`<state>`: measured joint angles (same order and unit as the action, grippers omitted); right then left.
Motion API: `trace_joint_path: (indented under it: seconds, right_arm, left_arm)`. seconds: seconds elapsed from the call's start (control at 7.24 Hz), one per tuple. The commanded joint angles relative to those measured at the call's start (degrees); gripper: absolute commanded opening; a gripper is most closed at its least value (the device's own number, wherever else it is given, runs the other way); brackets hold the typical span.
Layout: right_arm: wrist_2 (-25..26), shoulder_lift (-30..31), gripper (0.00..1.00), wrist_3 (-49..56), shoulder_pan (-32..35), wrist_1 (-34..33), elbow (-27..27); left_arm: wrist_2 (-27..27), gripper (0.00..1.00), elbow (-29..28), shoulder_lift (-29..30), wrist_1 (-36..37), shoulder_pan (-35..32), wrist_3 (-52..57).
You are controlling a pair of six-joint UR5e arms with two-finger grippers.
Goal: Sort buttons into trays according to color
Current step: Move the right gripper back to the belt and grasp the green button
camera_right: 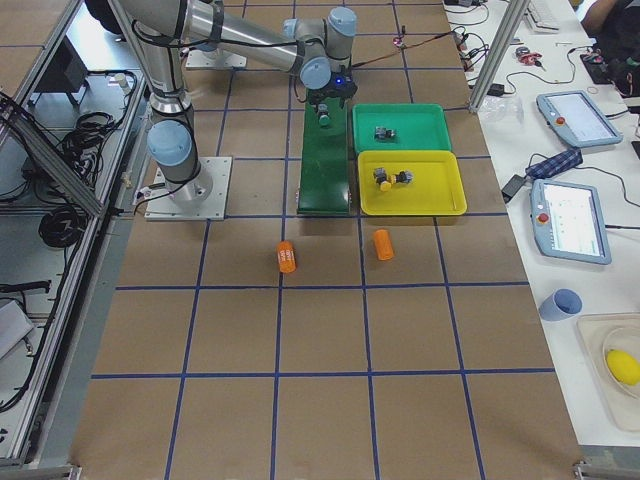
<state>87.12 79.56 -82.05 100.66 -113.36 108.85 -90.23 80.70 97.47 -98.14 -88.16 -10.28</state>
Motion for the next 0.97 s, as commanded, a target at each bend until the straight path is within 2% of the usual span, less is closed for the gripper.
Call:
trace_joint_path:
  seconds: [0.0, 0.28, 0.41, 0.55, 0.69, 0.83]
  right_arm:
    - [-0.37, -1.68, 1.00, -0.04, -0.02, -0.11, 0.31]
    - [-0.37, -3.00, 1.00, 0.13, 0.06, -0.02, 0.31]
    - [-0.37, -3.53, 0.88, 0.48, -0.02, -0.02, 0.31]
    - [-0.28, -3.62, 0.54, 0.84, -0.02, 0.07, 0.31]
    - [-0.11, -3.62, 0.11, 1.01, -0.02, 0.07, 0.23]
    - [-0.19, -3.53, 0.00, 2.06, -0.02, -0.02, 0.14]
  left_arm:
    - [-0.12, 1.00, 0.07, -0.35, 0.06, -0.08, 0.35]
    - [0.06, 1.00, -0.10, -0.18, 0.15, 0.18, 0.79]
    - [0.15, 1.00, -0.02, 0.00, 0.75, 0.44, 0.79]
    - [0.23, 1.00, 0.07, 0.00, 0.93, 0.44, 0.79]
    - [0.41, 1.00, 0.16, 0.00, 1.02, 0.44, 0.79]
    - [0.50, 1.00, 0.25, 0.09, 1.11, 0.44, 0.79]
